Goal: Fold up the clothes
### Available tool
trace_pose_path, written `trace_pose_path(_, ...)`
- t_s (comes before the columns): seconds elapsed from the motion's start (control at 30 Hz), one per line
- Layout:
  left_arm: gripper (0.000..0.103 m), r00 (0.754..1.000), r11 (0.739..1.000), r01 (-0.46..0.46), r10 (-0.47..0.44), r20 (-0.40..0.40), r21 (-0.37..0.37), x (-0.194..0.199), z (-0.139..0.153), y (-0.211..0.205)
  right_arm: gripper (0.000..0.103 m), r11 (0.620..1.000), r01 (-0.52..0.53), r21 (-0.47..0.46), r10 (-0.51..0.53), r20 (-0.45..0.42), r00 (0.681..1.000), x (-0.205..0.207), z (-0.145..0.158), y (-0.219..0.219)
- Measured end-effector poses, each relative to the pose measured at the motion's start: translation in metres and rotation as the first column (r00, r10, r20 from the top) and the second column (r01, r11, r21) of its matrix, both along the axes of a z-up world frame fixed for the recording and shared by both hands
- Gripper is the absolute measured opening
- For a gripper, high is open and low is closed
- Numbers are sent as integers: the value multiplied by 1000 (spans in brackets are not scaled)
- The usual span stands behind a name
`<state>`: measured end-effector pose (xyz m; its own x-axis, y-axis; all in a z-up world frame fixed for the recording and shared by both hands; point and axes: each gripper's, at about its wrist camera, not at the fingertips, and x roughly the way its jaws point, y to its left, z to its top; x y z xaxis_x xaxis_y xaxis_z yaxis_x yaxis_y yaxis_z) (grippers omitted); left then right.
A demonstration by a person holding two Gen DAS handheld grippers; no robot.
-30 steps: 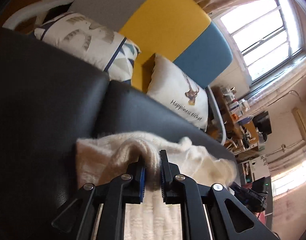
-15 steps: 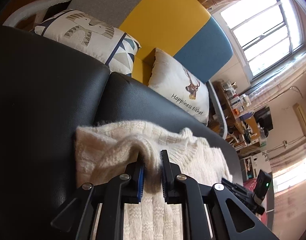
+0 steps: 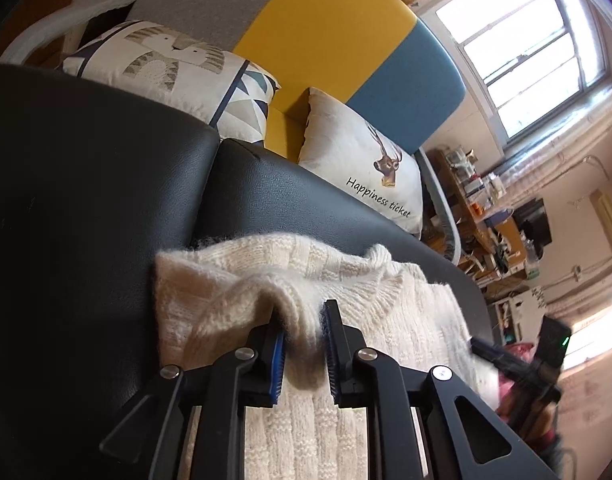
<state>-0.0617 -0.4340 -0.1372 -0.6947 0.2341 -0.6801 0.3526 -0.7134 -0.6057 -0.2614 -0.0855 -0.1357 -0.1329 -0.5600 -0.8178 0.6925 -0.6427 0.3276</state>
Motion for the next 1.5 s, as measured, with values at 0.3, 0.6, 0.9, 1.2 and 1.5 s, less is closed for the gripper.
trace_pose_path(0.3, 18, 1000, 1000, 12, -12, 11, -8, -4, 4, 0, 36, 996, 85, -27, -76, 255, 964, -68, -46, 7)
trace_pose_path(0.6, 20, 1000, 1000, 19, -19, 25, -2, -6, 3, 3, 41, 990, 127, -55, -110, 248, 962, -73, -44, 26)
trace_pose_path(0.9, 20, 999, 999, 28, -27, 30, -46, -12, 5, 6, 18, 999, 51, -5, -49, 174, 983, -56, -55, 10)
trace_pose_path(1.2, 15, 998, 990, 38, -45, -50, -134, -22, 33, 14, 6, 999, 35, 17, -34, -24, 999, -21, -3, 21)
trace_pose_path(1.5, 29, 997, 999, -2, 5, 76, -33, -46, 1, -3, 12, 986, 164, 18, -165, 123, 979, -38, -51, 47)
